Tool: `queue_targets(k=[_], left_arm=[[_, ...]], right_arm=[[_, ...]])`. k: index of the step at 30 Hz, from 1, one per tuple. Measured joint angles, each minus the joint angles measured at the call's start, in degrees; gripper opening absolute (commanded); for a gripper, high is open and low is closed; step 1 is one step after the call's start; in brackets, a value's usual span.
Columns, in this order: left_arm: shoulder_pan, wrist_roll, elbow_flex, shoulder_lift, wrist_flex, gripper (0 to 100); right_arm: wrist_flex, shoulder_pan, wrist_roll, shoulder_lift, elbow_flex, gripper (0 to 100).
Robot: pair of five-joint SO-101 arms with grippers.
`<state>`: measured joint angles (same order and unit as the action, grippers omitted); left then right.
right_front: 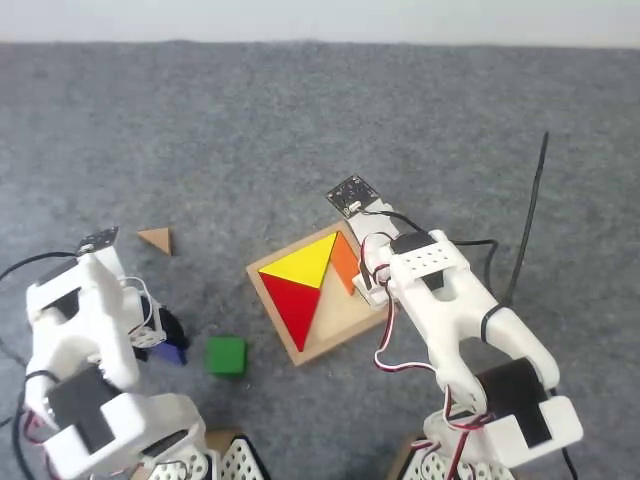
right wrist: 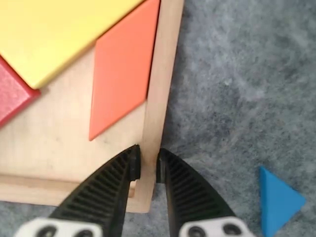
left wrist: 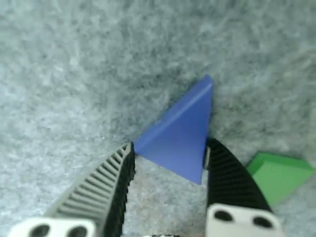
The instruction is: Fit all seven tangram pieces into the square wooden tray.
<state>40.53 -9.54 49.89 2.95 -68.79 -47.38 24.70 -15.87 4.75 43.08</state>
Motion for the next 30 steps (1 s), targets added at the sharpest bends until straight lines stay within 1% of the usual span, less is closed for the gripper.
queue_targets(k=[3, 8, 11, 15, 20, 25, 30], left_arm=[[-0.1, 0.0, 1.6, 2.5, 0.4, 20], [-0.4, -0.1, 6.7, 10.5, 2.3, 20], [-0.4, -0.1, 7.2, 15.2, 2.5, 20], [-0.2, -2.3, 7.3, 18.5, 1.8, 20], [-0.2, -3.2, 7.3, 18.8, 1.6, 20], [-0.2, -3.3, 7.4, 18.8, 1.6, 23], [-0.2, -3.3, 7.4, 13.0, 2.8, 23]], right_arm=[[0.0, 0.0, 0.0, 0.0, 0.0, 0.7], [0.0, 0.0, 0.0, 0.0, 0.0, 0.7], [0.0, 0.0, 0.0, 0.0, 0.0, 0.7], [0.0, 0.0, 0.0, 0.0, 0.0, 0.7], [0.0, 0.0, 0.0, 0.0, 0.0, 0.7], [0.0, 0.0, 0.0, 0.0, 0.0, 0.7], [0.0, 0.0, 0.0, 0.0, 0.0, 0.7]])
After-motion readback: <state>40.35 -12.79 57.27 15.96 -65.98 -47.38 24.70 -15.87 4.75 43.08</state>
